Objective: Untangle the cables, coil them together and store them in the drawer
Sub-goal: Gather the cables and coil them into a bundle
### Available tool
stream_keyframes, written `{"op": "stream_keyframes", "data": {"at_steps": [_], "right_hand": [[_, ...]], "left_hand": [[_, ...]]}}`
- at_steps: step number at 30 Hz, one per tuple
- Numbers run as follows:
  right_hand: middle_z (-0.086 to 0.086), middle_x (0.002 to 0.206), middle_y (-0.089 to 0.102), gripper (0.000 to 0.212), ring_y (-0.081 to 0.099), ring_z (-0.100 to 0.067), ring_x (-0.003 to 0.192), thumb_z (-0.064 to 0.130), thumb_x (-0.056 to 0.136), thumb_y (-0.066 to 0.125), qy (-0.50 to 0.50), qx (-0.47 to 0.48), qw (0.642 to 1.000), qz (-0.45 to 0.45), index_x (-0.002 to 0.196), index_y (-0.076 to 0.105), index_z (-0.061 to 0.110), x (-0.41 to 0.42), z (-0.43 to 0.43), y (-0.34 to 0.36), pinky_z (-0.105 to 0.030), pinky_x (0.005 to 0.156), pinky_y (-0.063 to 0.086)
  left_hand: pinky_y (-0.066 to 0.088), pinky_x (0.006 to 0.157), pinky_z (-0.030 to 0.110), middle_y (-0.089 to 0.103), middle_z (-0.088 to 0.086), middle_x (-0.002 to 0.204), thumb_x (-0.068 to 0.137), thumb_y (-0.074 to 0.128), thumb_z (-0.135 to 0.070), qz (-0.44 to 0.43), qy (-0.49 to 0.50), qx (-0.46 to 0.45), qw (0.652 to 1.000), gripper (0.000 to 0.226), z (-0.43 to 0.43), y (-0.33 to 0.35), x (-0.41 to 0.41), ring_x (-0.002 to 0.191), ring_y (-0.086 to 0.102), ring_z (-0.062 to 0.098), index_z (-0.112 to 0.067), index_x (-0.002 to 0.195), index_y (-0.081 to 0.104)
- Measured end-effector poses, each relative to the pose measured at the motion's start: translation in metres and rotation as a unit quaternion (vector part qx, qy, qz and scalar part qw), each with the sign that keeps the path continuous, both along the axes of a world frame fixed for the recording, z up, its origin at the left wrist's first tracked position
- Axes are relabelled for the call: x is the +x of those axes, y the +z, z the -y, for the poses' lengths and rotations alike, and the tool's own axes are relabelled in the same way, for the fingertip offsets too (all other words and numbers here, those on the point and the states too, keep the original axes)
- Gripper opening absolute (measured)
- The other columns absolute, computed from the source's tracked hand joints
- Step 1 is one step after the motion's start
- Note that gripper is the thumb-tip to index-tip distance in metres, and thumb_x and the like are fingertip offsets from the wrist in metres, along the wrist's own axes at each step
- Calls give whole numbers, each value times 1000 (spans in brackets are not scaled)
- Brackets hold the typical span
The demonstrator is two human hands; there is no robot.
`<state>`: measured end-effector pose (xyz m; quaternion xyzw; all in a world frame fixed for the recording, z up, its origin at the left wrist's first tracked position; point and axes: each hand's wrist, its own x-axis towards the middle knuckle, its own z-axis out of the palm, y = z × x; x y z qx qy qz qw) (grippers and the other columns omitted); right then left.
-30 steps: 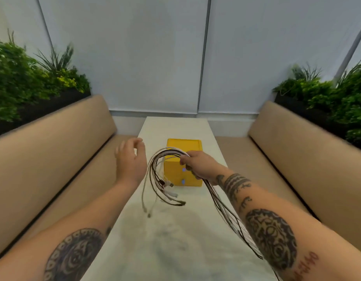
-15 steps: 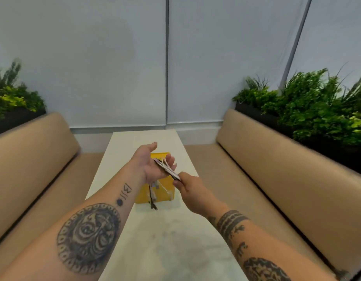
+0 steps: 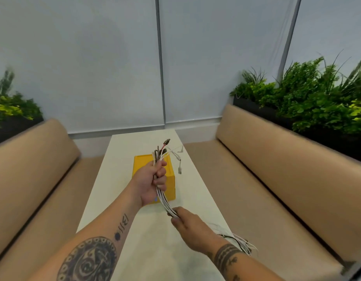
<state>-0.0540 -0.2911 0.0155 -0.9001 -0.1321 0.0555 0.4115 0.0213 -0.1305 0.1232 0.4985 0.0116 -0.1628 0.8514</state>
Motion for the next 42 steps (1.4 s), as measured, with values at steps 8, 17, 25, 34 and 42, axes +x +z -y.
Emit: {"op": "stream_keyframes", "data": {"at_steps": [8, 17, 25, 34, 42], "right_hand": [[2, 103, 74, 40, 70, -19, 94, 52, 101, 43, -165, 424, 882, -124, 110, 63, 18, 53, -6, 96, -35, 83, 51], [-2, 75, 73, 17, 62, -17, 64, 27, 103, 51, -168, 463, 860, -129, 103, 59, 12, 69, -8, 141, -27, 57, 53], [-17, 84, 72, 14, 69, -21, 66, 17, 100, 58, -149, 437, 887, -8, 89, 63, 9, 62, -11, 142, -35, 68, 59], [-1, 79, 66, 19, 64, -19, 70, 29, 99, 60, -141, 373, 917, -18, 88, 63, 14, 59, 5, 144, -35, 65, 53], [4, 69, 55, 23, 51, -12, 56, 33, 105, 38, -235, 571, 779, -109, 107, 55, 18, 84, 20, 170, -27, 58, 42]], "left_hand": [[22, 54, 29, 37, -2, 61, 93, 51, -30, 113, -46, 108, 987, 19, -10, -18, -36, 60, 13, 19, -12, 98, 52], [36, 58, 28, 40, 3, 63, 99, 49, -23, 128, -98, 131, 978, 16, -10, -17, -48, 58, 30, 18, -8, 98, 54], [48, 63, 35, 31, 1, 57, 91, 47, -51, 132, -77, 126, 980, 43, 4, -10, -47, 50, 30, 17, -10, 101, 55], [35, 54, 28, 23, -4, 58, 96, 53, -32, 82, -71, 40, 993, 19, 12, -21, -46, 46, 21, 11, -13, 98, 53], [38, 56, 31, 31, -2, 59, 101, 50, -24, 55, -26, 49, 997, 14, -6, -35, -51, 49, 24, 14, -11, 98, 55]]}}
